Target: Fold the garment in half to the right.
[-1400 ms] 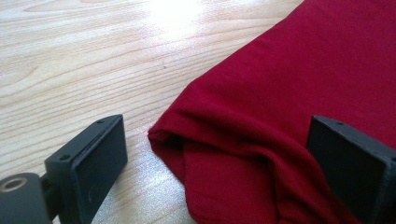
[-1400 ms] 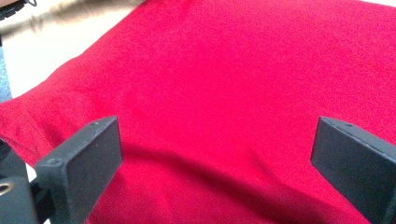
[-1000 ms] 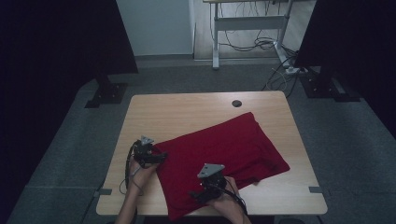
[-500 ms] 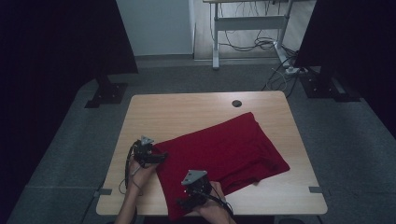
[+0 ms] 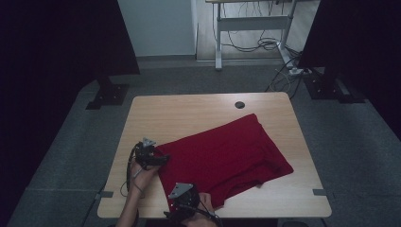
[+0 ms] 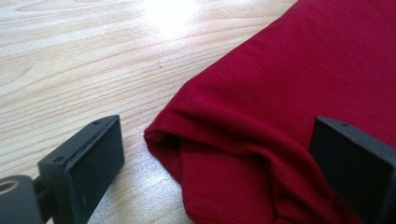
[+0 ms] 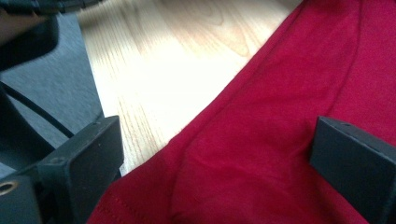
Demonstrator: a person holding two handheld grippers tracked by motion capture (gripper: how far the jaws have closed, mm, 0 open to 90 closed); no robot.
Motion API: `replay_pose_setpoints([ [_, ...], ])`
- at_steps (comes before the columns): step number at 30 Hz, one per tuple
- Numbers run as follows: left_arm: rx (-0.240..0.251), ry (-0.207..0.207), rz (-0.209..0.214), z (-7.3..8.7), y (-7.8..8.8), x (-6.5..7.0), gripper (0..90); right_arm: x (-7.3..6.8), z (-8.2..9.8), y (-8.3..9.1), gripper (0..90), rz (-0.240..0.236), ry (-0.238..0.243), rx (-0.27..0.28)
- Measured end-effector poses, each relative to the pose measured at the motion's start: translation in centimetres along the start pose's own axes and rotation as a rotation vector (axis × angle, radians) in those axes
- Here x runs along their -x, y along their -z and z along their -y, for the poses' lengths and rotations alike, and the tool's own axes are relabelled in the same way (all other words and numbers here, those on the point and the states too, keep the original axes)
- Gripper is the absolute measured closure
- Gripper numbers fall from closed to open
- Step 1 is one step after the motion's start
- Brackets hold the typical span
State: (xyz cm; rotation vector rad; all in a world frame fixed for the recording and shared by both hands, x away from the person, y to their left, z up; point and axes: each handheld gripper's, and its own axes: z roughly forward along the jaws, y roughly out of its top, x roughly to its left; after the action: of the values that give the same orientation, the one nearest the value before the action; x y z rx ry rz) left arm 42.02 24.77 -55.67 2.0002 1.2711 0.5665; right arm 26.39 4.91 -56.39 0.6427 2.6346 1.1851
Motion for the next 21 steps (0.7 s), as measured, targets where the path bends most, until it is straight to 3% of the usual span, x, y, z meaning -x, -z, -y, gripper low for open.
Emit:
replay_pose_setpoints([
  [4,0.003,-0.007,0.005,0.0,0.0,0.0,6.2,-0.4,0.0,-0.3,3.2,0.028,0.014,-0.023],
  [5,0.003,-0.007,0.005,0.0,0.0,0.0,6.2,-0.3,-0.1,0.0,3.2,0.056,0.012,-0.036],
  [6,0.003,-0.007,0.005,0.0,0.0,0.0,6.2,-0.3,-0.1,0.0,16.5,0.056,0.012,-0.036],
  [7,0.028,-0.033,0.033,0.2,0.3,0.2,6.2,-0.3,-0.1,0.0,16.5,0.056,0.012,-0.036],
  [8,0.028,-0.033,0.033,0.2,0.3,0.2,20.3,-0.3,-0.1,0.0,16.5,0.056,0.012,-0.036],
  [9,0.050,-0.033,0.049,0.3,0.5,0.4,20.3,1.0,-0.2,0.9,44.5,0.050,0.017,-0.056],
  [10,0.059,-0.036,0.066,0.4,0.6,0.5,38.0,1.7,-0.1,1.3,60.1,0.052,0.014,-0.054],
  [11,0.059,-0.036,0.066,0.4,0.6,0.5,48.7,1.7,-0.1,1.3,60.1,0.052,0.014,-0.054],
  [12,0.066,-0.021,0.100,0.4,0.7,0.9,48.7,1.9,-0.2,1.4,65.8,0.057,0.010,-0.058],
  [13,0.066,-0.021,0.100,0.4,0.7,0.9,67.5,1.9,-0.2,1.4,65.8,0.057,0.010,-0.058],
  [14,0.066,-0.021,0.100,0.4,0.7,0.9,67.5,2.1,-0.2,1.5,65.8,0.065,0.012,-0.070],
  [15,0.063,-0.004,0.126,0.4,0.7,1.1,67.5,2.1,-0.2,1.5,72.5,0.065,0.012,-0.070],
  [16,0.063,-0.004,0.126,0.4,0.7,1.1,75.3,2.1,-0.2,1.5,72.5,0.065,0.012,-0.070],
  [21,0.069,0.012,0.138,0.6,0.8,1.0,77.0,2.6,0.0,1.7,76.6,0.039,0.029,-0.054],
])
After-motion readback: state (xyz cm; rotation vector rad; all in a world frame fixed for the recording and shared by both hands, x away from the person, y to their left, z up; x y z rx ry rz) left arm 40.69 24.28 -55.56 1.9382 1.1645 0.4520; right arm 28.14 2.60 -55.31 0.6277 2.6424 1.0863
